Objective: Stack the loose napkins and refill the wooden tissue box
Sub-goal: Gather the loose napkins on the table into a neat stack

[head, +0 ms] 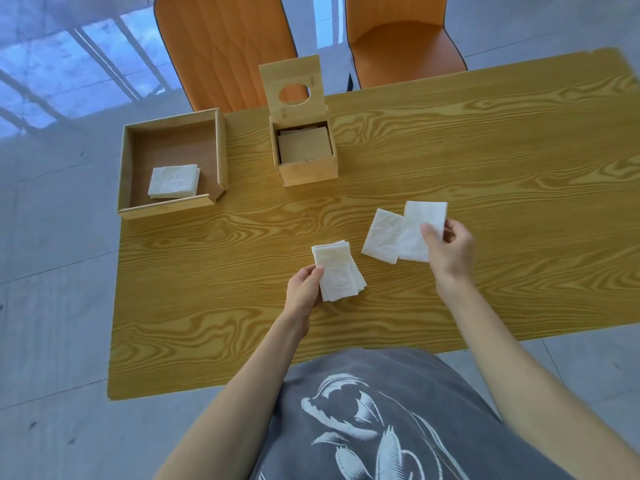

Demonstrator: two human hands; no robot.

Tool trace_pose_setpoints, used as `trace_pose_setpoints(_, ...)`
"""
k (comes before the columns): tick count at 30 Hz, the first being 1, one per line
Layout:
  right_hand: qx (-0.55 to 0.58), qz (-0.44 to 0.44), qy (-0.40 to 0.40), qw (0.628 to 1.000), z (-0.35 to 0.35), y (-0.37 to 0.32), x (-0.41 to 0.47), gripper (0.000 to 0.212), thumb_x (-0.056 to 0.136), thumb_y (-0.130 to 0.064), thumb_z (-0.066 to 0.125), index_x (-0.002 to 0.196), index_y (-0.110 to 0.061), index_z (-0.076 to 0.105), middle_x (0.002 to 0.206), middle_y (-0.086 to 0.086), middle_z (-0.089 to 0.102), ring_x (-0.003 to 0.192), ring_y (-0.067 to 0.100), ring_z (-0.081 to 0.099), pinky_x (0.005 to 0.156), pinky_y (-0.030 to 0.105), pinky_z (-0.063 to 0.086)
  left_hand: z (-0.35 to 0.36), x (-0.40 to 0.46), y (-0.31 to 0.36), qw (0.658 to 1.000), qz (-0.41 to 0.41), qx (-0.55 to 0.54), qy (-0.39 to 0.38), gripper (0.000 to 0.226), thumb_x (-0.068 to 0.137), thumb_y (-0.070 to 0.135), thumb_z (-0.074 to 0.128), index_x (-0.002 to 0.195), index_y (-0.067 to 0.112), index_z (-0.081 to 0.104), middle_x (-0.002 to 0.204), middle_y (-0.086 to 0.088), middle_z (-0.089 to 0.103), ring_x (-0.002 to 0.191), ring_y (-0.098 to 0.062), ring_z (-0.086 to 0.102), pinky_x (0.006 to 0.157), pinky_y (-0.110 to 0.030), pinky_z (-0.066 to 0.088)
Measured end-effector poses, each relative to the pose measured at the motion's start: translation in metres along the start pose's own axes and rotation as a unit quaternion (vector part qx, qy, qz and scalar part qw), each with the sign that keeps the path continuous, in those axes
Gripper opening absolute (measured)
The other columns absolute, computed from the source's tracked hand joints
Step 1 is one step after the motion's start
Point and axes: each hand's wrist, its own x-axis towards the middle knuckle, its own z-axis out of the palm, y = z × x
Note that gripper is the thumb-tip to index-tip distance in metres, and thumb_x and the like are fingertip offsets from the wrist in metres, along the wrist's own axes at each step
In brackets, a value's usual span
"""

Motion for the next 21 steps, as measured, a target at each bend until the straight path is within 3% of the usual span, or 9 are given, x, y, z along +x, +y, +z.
trace_pose_setpoints(2,0.015,0.025,-0.093,0.995,0.016,-0.010,-0.010,0.005,0.090,-0.017,0.070,0.091,-0.019,0.065,0.093,-0.001,0.072,0.083,0.013,0.071,0.066,0.025,0.059,-0.001,0.001,0.000,1.000,-0.007,-0.008,0.002,0.029,0.101,0.029,0.052,0.121,0.012,0.063,0.108,-0.006,0.071,0.094,-0.021,0.068,0.084,-0.039,0.056)
trace_pose_setpoints(4,-0.005,0.041,-0.175,0.984,0.034,-0.010,-0.021,0.009,0.090,-0.016,0.071,0.088,-0.022,0.064,0.091,-0.003,0.071,0.081,0.009,0.069,0.066,0.020,0.057,-0.001,0.002,-0.001,1.000,-0.015,-0.018,0.003,0.030,0.100,0.030,0.052,0.120,0.011,0.064,0.107,-0.007,0.072,0.091,-0.020,0.068,0.076,-0.035,0.055)
trace_pose_setpoints(7,-0.037,0.047,-0.244,0.968,0.061,-0.001,-0.038,0.017,0.087,-0.018,0.074,0.101,-0.016,0.064,0.093,-0.003,0.069,0.080,0.005,0.066,0.065,0.017,0.054,-0.001,0.003,0.000,0.999,-0.022,-0.029,0.000,0.032,0.100,0.032,0.053,0.118,0.010,0.067,0.102,-0.008,0.073,0.085,-0.021,0.068,0.074,-0.036,0.054)
trace_pose_setpoints(11,-0.067,0.054,-0.248,0.965,0.080,0.011,-0.047,0.032,0.084,-0.023,0.077,0.110,-0.010,0.064,0.102,0.006,0.073,0.090,0.016,0.071,0.082,0.033,0.059,-0.002,0.002,0.000,0.999,-0.022,-0.033,-0.005,0.033,0.100,0.037,0.049,0.107,0.013,0.071,0.105,-0.011,0.075,0.086,-0.023,0.069,0.076,-0.037,0.054)
trace_pose_setpoints(15,-0.127,0.039,-0.235,0.963,0.086,0.023,-0.049,0.033,0.082,-0.030,0.078,0.107,-0.010,0.067,0.098,0.004,0.074,0.086,0.016,0.071,0.080,0.036,0.060,-0.003,0.000,0.002,0.998,-0.026,-0.047,-0.015,0.037,0.101,0.040,0.047,0.110,0.014,0.072,0.102,-0.007,0.077,0.082,-0.019,0.071,0.064,-0.029,0.054)
trace_pose_setpoints(21,-0.308,-0.050,-0.207,0.927,0.082,0.021,-0.052,0.038,0.080,-0.053,0.072,0.099,-0.019,0.069,0.090,-0.006,0.070,0.084,0.016,0.067,0.073,0.036,0.055,-0.003,-0.003,0.000,0.999,0.001,-0.047,-0.025,0.036,0.090,0.029,0.071,0.120,0.010,0.062,0.100,-0.006,0.075,0.081,-0.017,0.072,0.064,-0.026,0.056)
